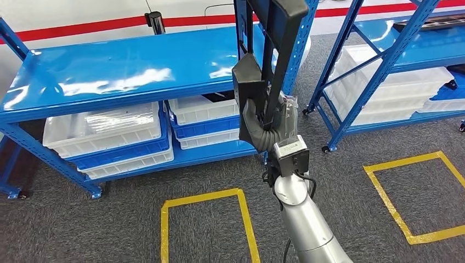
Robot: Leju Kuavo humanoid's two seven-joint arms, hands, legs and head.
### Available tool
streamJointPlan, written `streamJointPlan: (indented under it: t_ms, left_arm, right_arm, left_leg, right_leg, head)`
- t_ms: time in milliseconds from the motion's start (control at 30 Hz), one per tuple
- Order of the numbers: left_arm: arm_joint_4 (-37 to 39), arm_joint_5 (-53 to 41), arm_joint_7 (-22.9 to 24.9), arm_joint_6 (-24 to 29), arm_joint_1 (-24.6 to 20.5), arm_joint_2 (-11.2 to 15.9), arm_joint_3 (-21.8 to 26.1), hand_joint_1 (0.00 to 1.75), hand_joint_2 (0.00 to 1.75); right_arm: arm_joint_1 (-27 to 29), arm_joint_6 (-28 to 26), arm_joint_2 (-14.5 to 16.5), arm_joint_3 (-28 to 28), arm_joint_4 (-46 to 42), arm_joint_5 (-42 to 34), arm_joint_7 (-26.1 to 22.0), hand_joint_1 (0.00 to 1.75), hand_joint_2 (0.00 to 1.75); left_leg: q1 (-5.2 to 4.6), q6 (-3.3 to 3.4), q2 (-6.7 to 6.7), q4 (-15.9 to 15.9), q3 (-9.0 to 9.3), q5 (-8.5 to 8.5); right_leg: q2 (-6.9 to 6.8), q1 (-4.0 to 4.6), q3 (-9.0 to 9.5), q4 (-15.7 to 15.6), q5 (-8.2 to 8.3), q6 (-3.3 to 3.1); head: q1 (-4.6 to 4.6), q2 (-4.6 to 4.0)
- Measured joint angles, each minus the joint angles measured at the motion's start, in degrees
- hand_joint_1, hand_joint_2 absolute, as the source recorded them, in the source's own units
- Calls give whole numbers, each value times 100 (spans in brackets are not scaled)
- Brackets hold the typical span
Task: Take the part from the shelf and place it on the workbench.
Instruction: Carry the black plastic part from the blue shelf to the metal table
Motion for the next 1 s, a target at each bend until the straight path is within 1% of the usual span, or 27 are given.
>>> streamJointPlan:
  t_ms: [33, 67, 100, 167, 200, 233, 300, 333, 367, 400, 433, 467, 500, 533, 567, 600, 633, 667, 700, 733, 767, 800, 833, 867, 933, 967, 1000]
  left_arm:
    - [0, -3, 0, -1, 0, 6, 0, 0, 175]
    - [0, -5, 0, -1, 0, 11, 0, 0, 175]
    - [0, -6, 0, -1, -5, 18, 0, 0, 175]
    - [-1, -7, 0, -5, -23, 31, 1, 0, 175]
    - [-2, -8, 0, -7, -32, 37, 1, 0, 175]
    - [-3, -8, 0, -9, -37, 40, 1, 0, 175]
    - [-4, -8, 0, -10, -41, 44, -1, 0, 175]
    - [-3, -8, 0, -10, -46, 43, -1, 0, 175]
    - [-3, -8, 0, -10, -50, 43, -1, 0, 175]
    - [-2, -8, 0, -9, -53, 42, 0, 0, 175]
    - [-2, -8, 1, -9, -55, 43, 0, 0, 175]
    - [-2, -8, 3, -8, -55, 44, 1, 0, 175]
    - [-2, -8, 6, -8, -54, 44, 1, 0, 175]
    - [-2, -8, 10, -9, -54, 44, 1, 0, 175]
    - [-2, -10, 13, -14, -54, 44, 1, 0, 175]
    - [-2, -21, 16, -23, -54, 44, 0, 0, 175]
    - [-2, -34, 16, -37, -54, 44, 0, 0, 175]
    - [-2, -53, 16, -51, -54, 44, 0, 0, 175]
    - [-2, -75, 16, -61, -53, 44, -1, 0, 175]
    - [-2, -88, 18, -62, -51, 44, -1, 0, 175]
    - [-2, -99, 21, -58, -48, 44, -1, 0, 175]
    - [-2, -104, 23, -50, -40, 45, -1, 0, 175]
    - [-2, -104, 28, -41, -30, 46, -1, 0, 175]
    - [-2, -104, 36, -34, -18, 48, -1, 0, 175]
    - [-1, -104, 63, -16, -4, 53, -1, 0, 175]
    - [0, -105, 85, -7, -1, 55, -1, 0, 175]
    - [0, -108, 109, 2, 0, 58, -1, 0, 175]
  right_arm:
    - [27, 0, -14, -1, -1, -3, -43, 155, 175]
    - [52, 0, -25, -1, -1, -4, -66, 155, 175]
    - [69, 0, -33, -1, -3, -6, -76, 155, 175]
    - [85, 0, -45, -4, -30, -8, -84, 155, 175]
    - [87, 0, -49, -7, -46, -9, -87, 155, 175]
    - [88, 0, -52, -8, -59, -9, -91, 155, 175]
    - [92, -1, -61, -8, -67, -9, -99, 155, 175]
    - [94, -7, -69, -9, -70, -4, -103, 155, 175]
    - [99, -23, -79, -11, -73, 12, -107, 155, 175]
    - [102, -45, -90, -14, -75, 35, -113, 155, 175]
    - [110, -71, -99, -16, -77, 64, -119, 155, 175]
    - [123, -94, -107, -17, -77, 89, -127, 155, 175]
    - [141, -108, -116, -18, -77, 105, -130, 155, 175]
    - [163, -116, -122, -18, -77, 116, -133, 155, 175]
    - [183, -119, -126, -18, -77, 121, -136, 155, 175]
    - [197, -120, -129, -18, -77, 125, -138, 155, 175]
    - [205, -120, -128, -17, -78, 127, -142, 155, 175]
    - [207, -120, -123, -17, -82, 128, -150, 155, 175]
    - [213, -121, -119, -16, -86, 131, -160, 155, 175]
    - [222, -122, -115, -16, -90, 132, -169, 155, 175]
    - [238, -123, -114, -18, -93, 134, -177, 155, 175]
    - [261, -124, -116, -19, -93, 136, -183, 155, 175]
    - [281, -125, -115, -20, -92, 138, -190, 155, 175]
    - [298, -125, -112, -20, -92, 142, -200, 155, 175]
    - [315, -125, -100, -20, -92, 157, -227, 155, 175]
    - [326, -123, -95, -20, -92, 167, -237, 155, 175]
    - [341, -120, -92, -20, -92, 179, -240, 155, 175]
  left_leg:
    - [40, -43, 1, 150, 61, 73]
    - [76, -80, 3, 119, 205, 225]
    - [110, -112, 2, -127, 475, 348]
    - [127, -134, -25, -887, 1088, 268]
    - [115, -114, -40, -1191, 1291, 167]
    - [84, -65, -50, -1345, 1354, 92]
    - [45, 92, -23, -1401, 1264, 194]
    - [33, 180, -4, -1437, 1209, 285]
    - [32, 256, 17, -1471, 1145, 393]
    - [34, 309, 36, -1493, 1064, 498]
    - [21, 339, 40, -1499, 964, 595]
    - [13, 349, 48, -1494, 852, 689]
    - [5, 346, 51, -1490, 736, 777]
    - [-2, 336, 53, -1487, 620, 864]
    - [-8, 321, 53, -1485, 509, 945]
    - [-13, 300, 51, -1485, 408, 1022]
    - [-19, 272, 48, -1479, 320, 1096]
    - [-29, 239, 45, -1474, 249, 1162]
    - [-37, 201, 45, -1481, 210, 1231]
    - [-38, 163, 47, -1495, 191, 1297]
    - [-33, 124, 50, -1517, 187, 1360]
    - [-11, 88, 52, -1537, 183, 1409]
    - [14, 58, 49, -1499, 155, 1369]
    - [35, 28, 45, -1372, 100, 1228]
    - [58, -28, 27, -764, -109, 706]
    - [63, -58, 21, -360, -224, 462]
    - [66, -84, 15, -37, -294, 316]
  right_leg:
    - [0, -19, -117, 22, 74, 28]
    - [0, -42, -229, 51, 139, 58]
    - [6, -63, -339, 94, 200, 97]
    - [18, -77, -507, 185, 295, 185]
    - [19, -73, -549, 209, 338, 236]
    - [16, -68, -563, 205, 386, 286]
    - [15, -57, -580, 166, 488, 386]
    - [23, -54, -636, 212, 433, 398]
    - [31, -54, -727, 356, 264, 376]
    - [37, -62, -838, 625, -2, 333]
    - [42, -66, -954, 1000, -309, 293]
    - [43, -71, -1038, 1410, -541, 289]
    - [44, -72, -1065, 1750, -657, 320]
    - [44, -73, -1013, 1943, -654, 375]
    - [44, -71, -862, 1931, -562, 433]
    - [44, -69, -612, 1717, -463, 468]
    - [43, -63, -247, 1321, -447, 459]
    - [42, -37, 128, 831, -523, 416]
    - [41, -11, 397, 435, -620, 357]
    - [42, 17, 562, 159, -708, 294]
    - [43, 40, 585, 46, -726, 247]
    - [41, 9, 541, 59, -674, 199]
    - [37, -17, 516, 59, -623, 144]
    - [28, -45, 498, 57, -567, 83]
    - [13, -55, 437, 57, -461, -5]
    - [11, -44, 400, 61, -415, -23]
    - [11, -34, 351, 68, -375, -20]
  head:
    - [-1, 0]
    - [-2, 0]
    - [-4, 0]
    - [-6, 1]
    - [2, 1]
    - [5, 1]
    - [18, 1]
    - [19, 1]
    - [31, 1]
    - [40, 1]
    - [52, 1]
    - [60, 1]
    - [64, 0]
    - [65, 0]
    - [68, 1]
    - [69, 1]
    - [69, 2]
    - [72, 2]
    - [63, 1]
    - [56, 1]
    - [49, 0]
    - [38, 0]
    - [34, 0]
    - [21, 0]
    - [-4, 0]
    - [-12, 0]
    - [-13, 0]
